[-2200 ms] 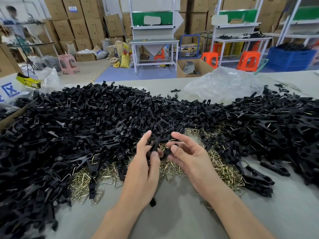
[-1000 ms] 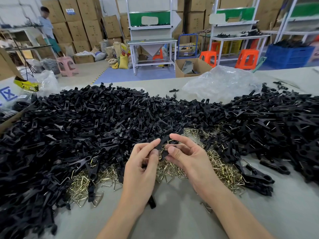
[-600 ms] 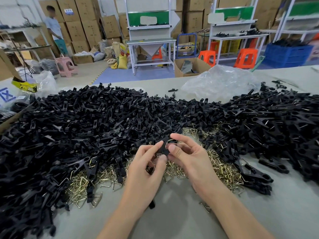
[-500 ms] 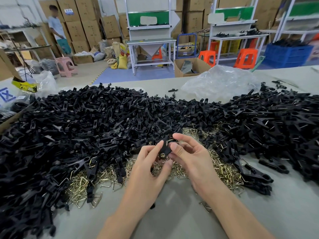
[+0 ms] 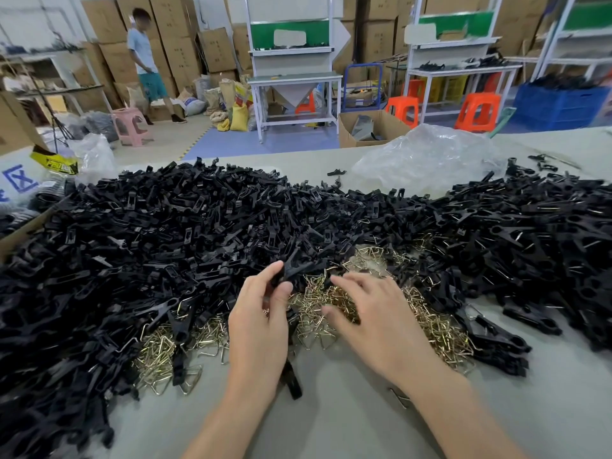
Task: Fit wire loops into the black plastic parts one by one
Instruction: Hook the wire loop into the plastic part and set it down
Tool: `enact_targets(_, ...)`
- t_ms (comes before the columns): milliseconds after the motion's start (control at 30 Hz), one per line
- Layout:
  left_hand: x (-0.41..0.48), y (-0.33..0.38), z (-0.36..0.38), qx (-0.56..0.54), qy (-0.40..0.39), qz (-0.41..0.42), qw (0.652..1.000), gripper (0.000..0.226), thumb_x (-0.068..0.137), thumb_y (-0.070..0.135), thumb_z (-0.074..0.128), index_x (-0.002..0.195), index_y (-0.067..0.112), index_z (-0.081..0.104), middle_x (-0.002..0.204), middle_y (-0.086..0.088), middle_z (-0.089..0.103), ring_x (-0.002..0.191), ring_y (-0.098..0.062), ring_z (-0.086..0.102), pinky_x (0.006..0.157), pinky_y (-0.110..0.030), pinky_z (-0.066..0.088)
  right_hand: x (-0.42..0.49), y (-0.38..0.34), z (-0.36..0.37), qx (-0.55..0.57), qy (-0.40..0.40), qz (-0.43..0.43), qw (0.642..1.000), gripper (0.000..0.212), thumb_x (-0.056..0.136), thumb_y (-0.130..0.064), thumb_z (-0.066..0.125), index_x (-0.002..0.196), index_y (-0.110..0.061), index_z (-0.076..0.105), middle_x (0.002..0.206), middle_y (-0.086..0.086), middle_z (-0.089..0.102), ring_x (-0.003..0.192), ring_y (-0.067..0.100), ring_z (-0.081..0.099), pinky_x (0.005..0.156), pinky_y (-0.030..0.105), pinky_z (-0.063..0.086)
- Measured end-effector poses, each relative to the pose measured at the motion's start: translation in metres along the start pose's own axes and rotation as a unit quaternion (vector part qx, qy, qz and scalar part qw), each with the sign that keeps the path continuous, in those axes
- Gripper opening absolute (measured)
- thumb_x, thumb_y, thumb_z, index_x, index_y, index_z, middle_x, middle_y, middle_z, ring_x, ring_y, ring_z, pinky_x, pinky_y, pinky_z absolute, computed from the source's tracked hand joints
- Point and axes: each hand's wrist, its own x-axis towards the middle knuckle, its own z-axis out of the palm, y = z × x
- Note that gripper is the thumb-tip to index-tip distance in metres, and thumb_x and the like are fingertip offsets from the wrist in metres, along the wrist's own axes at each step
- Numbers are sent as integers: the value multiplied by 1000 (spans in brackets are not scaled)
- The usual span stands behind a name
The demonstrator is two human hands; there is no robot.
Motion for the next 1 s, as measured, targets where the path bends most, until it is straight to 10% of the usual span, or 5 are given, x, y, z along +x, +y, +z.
enact_targets(700,-1,-2,1,1,-33,0,999,31,100,31,60,122,52,54,106,34,60,94,5,60,77,-4,41,2,0,-6,156,150,-3,976,15,100,-24,59,106,-27,73,100,-15,61,78,0,60,73,11,45)
enact_targets(800,-1,-2,1,6,-36,6,999,29,99,33,58,123,50,55,106,30,61,96,3,59,78,-6,41,1,0,-9,113,71,-8,991,38,98,-54,47,129,-37,61,121,-19,58,106,3,57,97,24,46)
enact_targets(900,-1,-4,1,10,-39,7,999,29,100,33,58,124,48,56,109,31,60,99,4,59,81,-5,40,0,2,-5,-23,-71,-22,997,73,86,-79,31,151,-46,32,148,-19,39,139,9,33,125,40,14)
enact_targets(1000,-1,-5,0,14,-39,8,999,28,100,34,58,126,45,57,107,29,61,98,4,59,81,-6,41,1,3,-3,-39,-36,-29,998,54,95,-66,43,145,-46,39,138,-18,48,127,8,41,120,33,18)
